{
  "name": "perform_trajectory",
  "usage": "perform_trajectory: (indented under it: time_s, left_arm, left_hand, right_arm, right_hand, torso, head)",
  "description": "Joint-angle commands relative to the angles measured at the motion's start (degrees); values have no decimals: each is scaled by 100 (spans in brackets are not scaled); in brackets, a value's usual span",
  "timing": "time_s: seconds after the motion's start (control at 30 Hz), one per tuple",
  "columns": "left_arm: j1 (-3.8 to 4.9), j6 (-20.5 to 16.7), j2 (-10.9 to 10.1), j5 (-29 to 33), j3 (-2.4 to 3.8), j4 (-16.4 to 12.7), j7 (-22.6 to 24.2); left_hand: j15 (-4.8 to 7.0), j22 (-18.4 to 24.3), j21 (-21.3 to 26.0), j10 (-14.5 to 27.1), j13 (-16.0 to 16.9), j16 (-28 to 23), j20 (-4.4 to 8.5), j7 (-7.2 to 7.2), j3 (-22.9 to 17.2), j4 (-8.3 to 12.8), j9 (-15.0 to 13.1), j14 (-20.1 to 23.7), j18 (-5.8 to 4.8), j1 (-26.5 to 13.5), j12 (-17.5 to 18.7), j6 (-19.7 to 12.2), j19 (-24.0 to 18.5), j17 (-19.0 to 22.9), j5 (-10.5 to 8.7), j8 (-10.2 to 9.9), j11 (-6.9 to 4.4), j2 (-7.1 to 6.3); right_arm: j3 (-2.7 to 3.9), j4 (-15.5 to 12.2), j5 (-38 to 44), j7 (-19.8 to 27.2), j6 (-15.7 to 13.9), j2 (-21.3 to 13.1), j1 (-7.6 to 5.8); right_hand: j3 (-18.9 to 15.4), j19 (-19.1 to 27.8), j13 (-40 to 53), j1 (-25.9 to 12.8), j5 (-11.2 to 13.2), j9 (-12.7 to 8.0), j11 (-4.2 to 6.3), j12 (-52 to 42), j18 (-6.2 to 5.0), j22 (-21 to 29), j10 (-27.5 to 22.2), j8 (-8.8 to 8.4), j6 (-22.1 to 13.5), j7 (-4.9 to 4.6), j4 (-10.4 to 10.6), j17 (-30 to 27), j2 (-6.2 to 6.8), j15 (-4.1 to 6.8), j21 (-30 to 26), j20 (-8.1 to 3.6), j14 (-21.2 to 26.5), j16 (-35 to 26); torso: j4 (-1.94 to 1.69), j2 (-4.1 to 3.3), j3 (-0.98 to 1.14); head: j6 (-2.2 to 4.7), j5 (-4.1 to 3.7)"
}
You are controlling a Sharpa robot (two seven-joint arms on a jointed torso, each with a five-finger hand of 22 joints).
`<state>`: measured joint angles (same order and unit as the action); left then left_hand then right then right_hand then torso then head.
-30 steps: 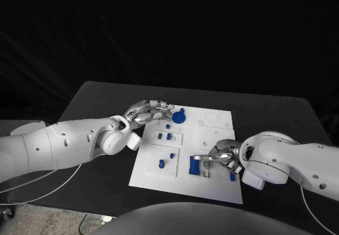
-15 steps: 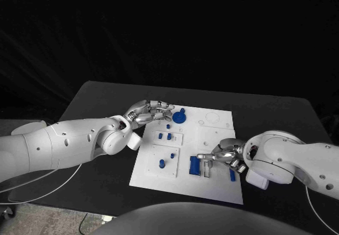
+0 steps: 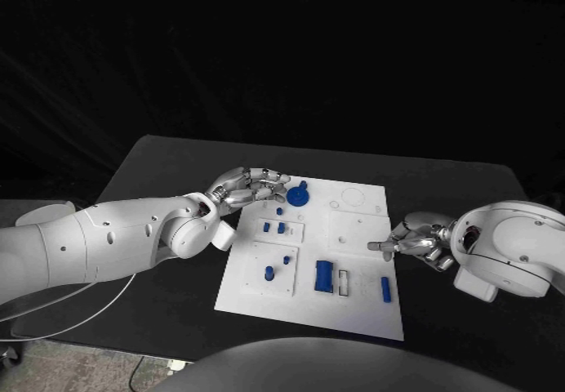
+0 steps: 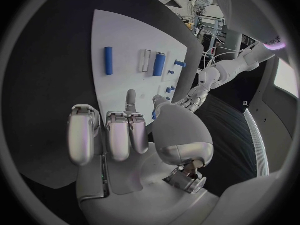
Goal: Assemble the parts on the task board
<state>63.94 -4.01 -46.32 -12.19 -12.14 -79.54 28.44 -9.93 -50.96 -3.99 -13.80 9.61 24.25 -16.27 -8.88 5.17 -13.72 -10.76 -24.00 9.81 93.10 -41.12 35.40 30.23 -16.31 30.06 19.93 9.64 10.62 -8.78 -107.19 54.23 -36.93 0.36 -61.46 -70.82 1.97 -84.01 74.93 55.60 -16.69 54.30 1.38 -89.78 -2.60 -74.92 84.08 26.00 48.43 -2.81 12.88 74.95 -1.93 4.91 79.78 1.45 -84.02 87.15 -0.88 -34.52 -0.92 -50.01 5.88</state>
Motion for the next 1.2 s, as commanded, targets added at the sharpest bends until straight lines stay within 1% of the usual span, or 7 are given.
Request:
perform_trajectory:
  time_s: [0.03,0.2,0.33,0.63,0.8,1.07,1.2]
  left_arm:
    - [1,86,11,13,4,-5,31]
    - [1,106,23,13,4,3,33]
    - [0,111,16,13,4,6,26]
    - [0,111,-12,13,4,0,24]
    - [0,113,-23,13,4,-3,19]
    - [0,112,-25,13,4,0,11]
    - [0,121,-28,13,5,1,11]
  left_hand:
    - [-31,5,-12,-10,-7,27,-17,-42,-36,-5,9,3,-57,5,18,18,28,9,21,0,51,51]
    - [-39,4,-13,-25,-8,35,-16,-47,-44,-2,11,-6,-59,3,12,26,29,8,23,4,61,51]
    - [-45,3,-14,-35,-9,40,-16,-48,-50,0,12,-12,-60,3,8,29,29,7,24,6,67,50]
    - [-50,3,-14,-40,-10,43,-15,-50,-54,2,13,-16,-61,4,7,30,29,7,26,6,69,49]
    - [-51,2,-15,-42,-11,45,-15,-51,-57,4,14,-17,-62,5,6,31,29,7,26,6,70,48]
    - [-53,2,-15,-44,-12,46,-15,-52,-61,7,16,-18,-63,6,6,31,29,7,29,5,72,47]
    - [-53,2,-15,-44,-12,46,-15,-52,-61,7,16,-18,-63,6,6,31,29,7,29,5,72,47]
  right_arm:
    - [-31,-42,1157,-65,418,-114,16]
    - [-59,-98,1547,-74,483,-225,96]
    - [-78,-100,1737,-78,495,-235,180]
    - [-92,-36,1954,-71,375,-133,461]
    - [-93,-49,1984,-64,286,-71,543]
    - [-93,-88,1982,-63,213,-19,591]
    - [-93,-29,1981,-67,194,40,663]
  right_hand:
    - [63,-213,1507,181,-252,-107,16,-22,18,-1190,592,-62,172,30,-134,743,12,14,46,-11,-455,-62]
    - [114,-229,1507,267,-292,-296,53,-22,27,-1201,592,-184,395,67,-201,649,21,45,81,-38,-439,-107]
    - [130,-231,1507,266,-257,-504,70,-22,28,-1201,592,-364,564,81,-209,608,31,63,82,-58,-435,-125]
    - [143,-244,1507,258,-124,-706,71,-22,36,-1211,592,-558,698,82,-218,505,30,67,110,-66,-420,-173]
    - [120,-255,1507,219,60,-780,71,-22,41,-1218,592,-627,771,84,-197,504,27,70,133,-68,-423,-172]
    - [117,-259,1507,213,81,-790,72,-22,44,-1222,592,-636,787,86,-193,501,23,70,143,-69,-423,-172]
    - [125,-256,1507,236,86,-802,75,-22,42,-1219,592,-649,796,88,-210,488,21,71,134,-69,-421,-178]
  torso:
    - [33,0,-10]
    - [19,3,-6]
    - [30,-4,-3]
    - [22,-1,-6]
    - [27,-1,-11]
    - [25,1,-18]
    - [23,13,-21]
  head:
    - [1,-2]
    - [1,-31]
    - [1,-33]
    - [1,-17]
    - [1,-19]
    - [1,-37]
    - [1,-49]
